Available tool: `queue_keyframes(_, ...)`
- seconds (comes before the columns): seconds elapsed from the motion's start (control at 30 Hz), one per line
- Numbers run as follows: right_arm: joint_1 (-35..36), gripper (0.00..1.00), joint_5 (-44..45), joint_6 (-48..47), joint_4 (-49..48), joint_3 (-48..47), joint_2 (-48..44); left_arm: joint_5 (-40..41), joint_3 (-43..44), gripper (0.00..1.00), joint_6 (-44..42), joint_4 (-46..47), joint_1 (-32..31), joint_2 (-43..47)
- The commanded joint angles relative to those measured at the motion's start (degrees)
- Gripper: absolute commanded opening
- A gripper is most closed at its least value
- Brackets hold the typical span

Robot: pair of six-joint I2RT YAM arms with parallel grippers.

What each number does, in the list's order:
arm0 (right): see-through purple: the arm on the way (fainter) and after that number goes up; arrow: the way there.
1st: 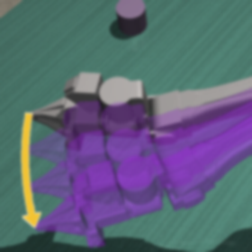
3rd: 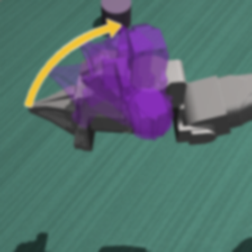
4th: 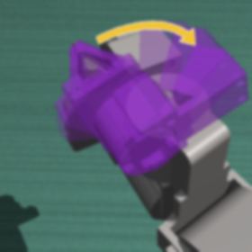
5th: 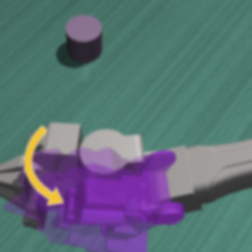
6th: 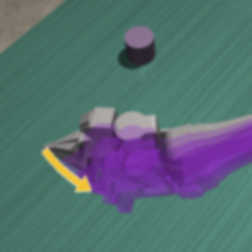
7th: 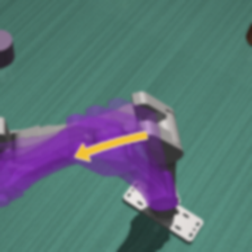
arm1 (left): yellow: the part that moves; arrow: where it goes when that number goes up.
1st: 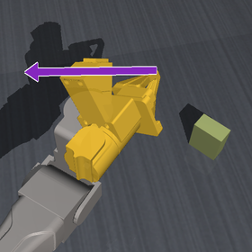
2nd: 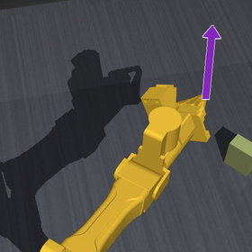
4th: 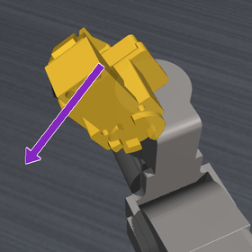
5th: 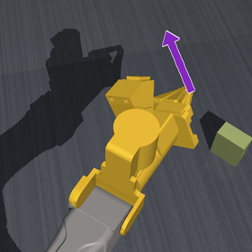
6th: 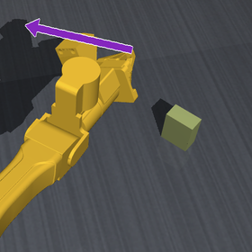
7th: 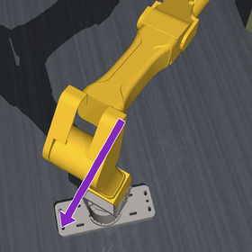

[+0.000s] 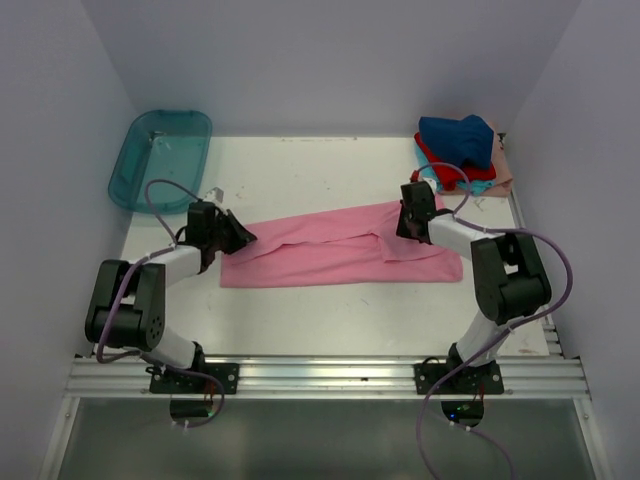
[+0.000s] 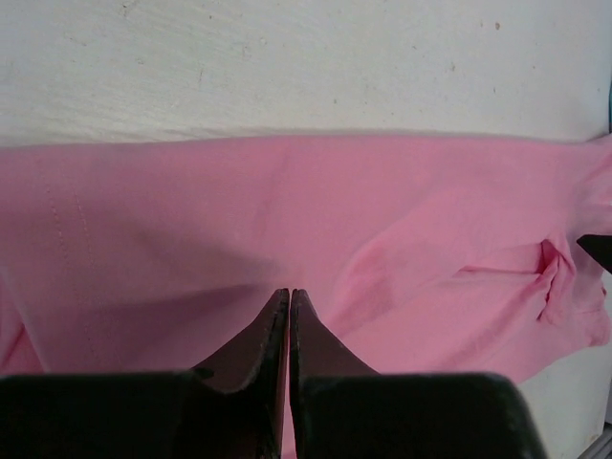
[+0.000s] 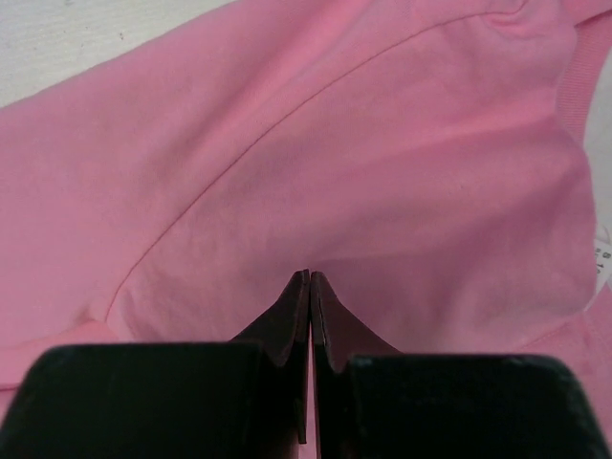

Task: Fold and stack the t-shirts
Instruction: Fold the tshirt

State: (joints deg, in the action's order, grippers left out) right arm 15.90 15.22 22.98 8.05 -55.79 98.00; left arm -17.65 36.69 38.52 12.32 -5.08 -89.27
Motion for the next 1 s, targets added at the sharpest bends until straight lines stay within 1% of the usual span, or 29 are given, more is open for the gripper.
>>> queue_keyframes(0.0, -0.17, 0.00, -2.30, 0.92, -3.04, -0.46, 1.84, 0.86, -1.52, 0.06, 0.32, -2.64, -0.37, 5.16)
queue_keyframes(0.13, -0.08, 0.00, -4.06, 1.36, -3.04, -0.37, 5.27, 1.03, -3.90, 0.06, -0.29, -7.12, -0.63, 11.56)
queue_keyframes(0.23, -0.08, 0.00, -5.20, 1.45, -3.92, 0.07, 6.15, 2.35, -5.48, 0.06, -1.25, -8.01, -0.89, 12.98)
queue_keyframes(0.33, -0.17, 0.00, -6.52, 1.54, -2.87, 0.07, 6.42, 3.15, -5.57, 0.05, -1.96, -7.84, -0.89, 10.71)
queue_keyframes(0.47, 0.01, 0.00, -7.57, 1.45, -1.21, 0.68, 4.84, 4.37, -5.49, 0.03, -1.96, -5.55, -0.89, 3.70)
queue_keyframes(0.53, 0.09, 0.00, -8.28, 1.10, -0.94, 1.03, 3.96, 4.81, -3.91, 0.00, -2.14, -5.02, -0.89, -0.52)
queue_keyframes(0.63, 0.10, 0.00, -8.02, 0.75, -0.06, -0.01, 4.57, 4.99, -1.01, 0.00, -2.40, -5.63, -0.89, -4.32)
queue_keyframes(0.7, 0.18, 0.00, -7.75, 0.49, 1.35, -1.51, 5.80, 3.77, -0.13, 0.00, -2.66, -5.90, -0.98, -4.59)
queue_keyframes(0.8, 0.18, 0.00, -8.28, 0.66, 2.49, -4.32, 8.17, 2.27, -1.44, 0.00, -3.01, -7.57, -1.07, -2.67)
queue_keyframes(0.97, 0.18, 0.00, -8.98, 0.66, 5.39, -11.43, 14.31, -0.36, -5.66, 0.00, -4.07, -12.14, -2.03, 5.68)
